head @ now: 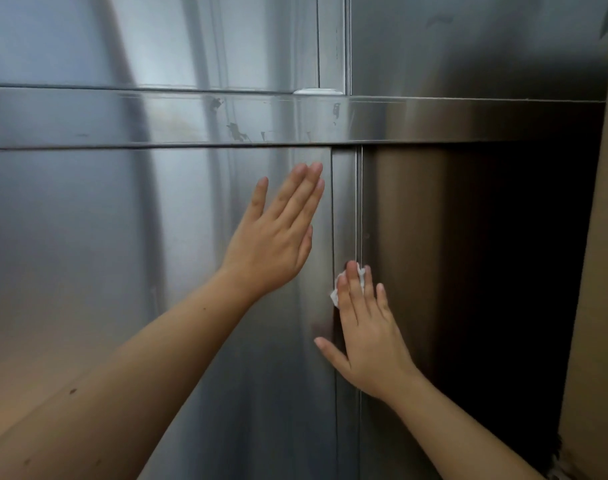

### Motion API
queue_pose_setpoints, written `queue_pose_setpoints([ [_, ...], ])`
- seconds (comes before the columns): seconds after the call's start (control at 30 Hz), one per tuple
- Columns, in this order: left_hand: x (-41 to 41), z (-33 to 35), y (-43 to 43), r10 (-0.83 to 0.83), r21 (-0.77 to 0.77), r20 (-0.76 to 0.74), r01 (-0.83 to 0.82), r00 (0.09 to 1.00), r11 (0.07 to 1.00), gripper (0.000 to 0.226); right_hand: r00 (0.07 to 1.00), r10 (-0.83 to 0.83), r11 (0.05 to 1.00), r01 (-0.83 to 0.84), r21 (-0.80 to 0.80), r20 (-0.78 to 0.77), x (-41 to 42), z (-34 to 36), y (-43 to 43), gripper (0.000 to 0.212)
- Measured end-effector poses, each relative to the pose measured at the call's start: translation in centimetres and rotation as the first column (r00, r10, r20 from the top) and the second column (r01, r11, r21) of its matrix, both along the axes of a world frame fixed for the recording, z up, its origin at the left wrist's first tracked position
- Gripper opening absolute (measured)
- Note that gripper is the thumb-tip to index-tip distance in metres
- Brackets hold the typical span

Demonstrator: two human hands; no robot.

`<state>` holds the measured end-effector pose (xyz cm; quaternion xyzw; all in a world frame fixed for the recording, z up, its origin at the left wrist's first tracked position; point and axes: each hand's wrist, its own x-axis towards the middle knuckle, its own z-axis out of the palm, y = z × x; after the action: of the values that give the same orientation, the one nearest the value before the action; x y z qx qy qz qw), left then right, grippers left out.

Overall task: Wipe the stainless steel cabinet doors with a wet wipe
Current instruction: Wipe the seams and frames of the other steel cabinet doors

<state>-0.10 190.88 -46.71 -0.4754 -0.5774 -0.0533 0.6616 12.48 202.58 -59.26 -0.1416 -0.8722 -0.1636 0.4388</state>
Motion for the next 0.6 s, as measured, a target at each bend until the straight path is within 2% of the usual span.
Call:
queue_pose_setpoints([
  [0.17, 0.0, -2.2, -0.1, -0.011, -0.010, 0.004, 0.011, 1.000, 1.000, 0.053, 0.991, 0.013, 1.000, -0.013, 0.001, -0.131, -1.0, 4.0, -0.2, 0.083],
  [0.3, 0.3, -4.3, -0.3, -0.032, 0.007, 0.050, 0.031, 0.998, 0.999, 0.054, 0.999, 0.019, 1.000, -0.020, -0.011, -0.041, -0.6, 0.4, -0.2, 0.087],
  [0.47, 0.6, -7.9, 0.1, -0.077, 0.010, 0.096, 0.076, 0.992, 0.997, 0.055, 0.994, -0.054, 0.996, 0.061, -0.070, 0.092, -0.1, -5.4, -0.8, 0.092],
  [0.6, 1.2, -11.6, 0.6, -0.087, -0.038, 0.105, 0.092, 0.991, 0.995, 0.055, 0.996, -0.030, 0.998, 0.034, -0.050, 0.084, 0.1, -5.8, -0.9, 0.091],
])
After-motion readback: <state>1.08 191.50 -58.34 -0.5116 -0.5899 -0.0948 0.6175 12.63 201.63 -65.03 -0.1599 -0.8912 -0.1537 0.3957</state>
